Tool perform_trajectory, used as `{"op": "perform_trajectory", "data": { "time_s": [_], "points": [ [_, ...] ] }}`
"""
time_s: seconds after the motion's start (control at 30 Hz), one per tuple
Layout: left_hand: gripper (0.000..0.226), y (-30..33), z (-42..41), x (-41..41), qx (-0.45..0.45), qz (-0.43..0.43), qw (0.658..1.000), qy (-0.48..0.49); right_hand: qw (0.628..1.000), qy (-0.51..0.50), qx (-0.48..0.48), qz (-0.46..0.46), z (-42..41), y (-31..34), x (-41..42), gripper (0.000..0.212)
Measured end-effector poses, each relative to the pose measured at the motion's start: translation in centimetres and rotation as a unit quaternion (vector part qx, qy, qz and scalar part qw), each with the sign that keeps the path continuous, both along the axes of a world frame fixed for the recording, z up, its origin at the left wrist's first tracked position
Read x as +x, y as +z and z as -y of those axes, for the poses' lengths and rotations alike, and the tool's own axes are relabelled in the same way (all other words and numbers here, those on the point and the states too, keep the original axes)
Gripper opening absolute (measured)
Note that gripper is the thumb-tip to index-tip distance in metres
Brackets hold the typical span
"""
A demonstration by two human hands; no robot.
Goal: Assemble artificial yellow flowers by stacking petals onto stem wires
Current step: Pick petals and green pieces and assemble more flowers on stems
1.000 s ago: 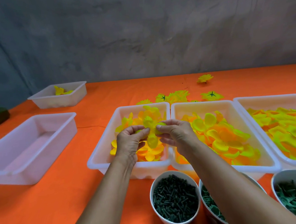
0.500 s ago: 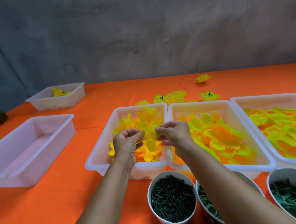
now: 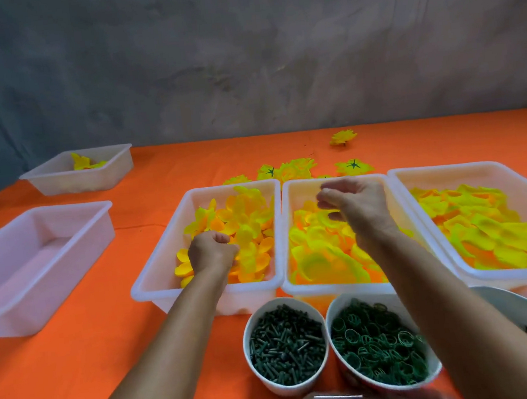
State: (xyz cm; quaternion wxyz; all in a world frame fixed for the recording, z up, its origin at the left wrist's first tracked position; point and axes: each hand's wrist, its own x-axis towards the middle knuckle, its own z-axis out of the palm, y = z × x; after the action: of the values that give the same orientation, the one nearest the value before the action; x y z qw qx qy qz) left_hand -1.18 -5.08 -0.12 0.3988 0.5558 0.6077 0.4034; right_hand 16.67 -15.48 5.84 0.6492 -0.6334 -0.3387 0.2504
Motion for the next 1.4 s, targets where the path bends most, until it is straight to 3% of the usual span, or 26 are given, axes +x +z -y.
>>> {"op": "perform_trajectory", "data": {
  "time_s": [0.17, 0.43, 0.67, 0.73, 0.8, 1.0, 1.1, 1.3, 1.4],
  "points": [
    [0.030, 0.0, -0.6, 0.4, 0.065, -0.254, 0.964, -0.034, 0.999, -0.049, 0.016, -0.006, 3.2, 0.2, 4.7, 0.015],
    [0.043, 1.4, 0.1, 0.7, 0.118, -0.337, 0.934, -0.033, 0.999, -0.021, -0.004, 0.034, 5.4, -1.0, 7.3, 0.016],
    [0.031, 4.3, 2.5, 2.7, 0.296, -0.254, 0.918, -0.069, 0.981, 0.004, -0.068, 0.179, 5.6, -1.4, 8.1, 0.004],
    [0.025, 4.6, 3.2, 3.9, 0.329, -0.222, 0.912, -0.101, 0.972, -0.031, -0.089, 0.216, 4.7, -1.7, 8.1, 0.012],
    [0.022, 4.5, 3.7, 5.4, 0.338, -0.208, 0.909, -0.130, 0.944, -0.058, -0.123, 0.299, 3.5, -1.7, 7.6, 0.020],
    [0.017, 2.8, 3.8, 8.4, 0.308, -0.172, 0.923, -0.154, 0.847, 0.030, -0.228, 0.478, -0.3, -3.7, 3.5, 0.050],
    [0.019, 1.9, 3.3, 9.1, 0.292, -0.182, 0.924, -0.166, 0.797, 0.018, -0.304, 0.521, -1.2, -5.0, 3.3, 0.044],
    [0.022, 0.7, 2.5, 10.1, 0.261, -0.193, 0.927, -0.188, 0.793, 0.002, -0.330, 0.512, -1.8, -6.7, 3.8, 0.021],
    [0.023, 0.6, 2.1, 10.1, 0.251, -0.198, 0.927, -0.197, 0.823, -0.019, -0.278, 0.495, -1.8, -6.9, 4.2, 0.015]
  ]
}}
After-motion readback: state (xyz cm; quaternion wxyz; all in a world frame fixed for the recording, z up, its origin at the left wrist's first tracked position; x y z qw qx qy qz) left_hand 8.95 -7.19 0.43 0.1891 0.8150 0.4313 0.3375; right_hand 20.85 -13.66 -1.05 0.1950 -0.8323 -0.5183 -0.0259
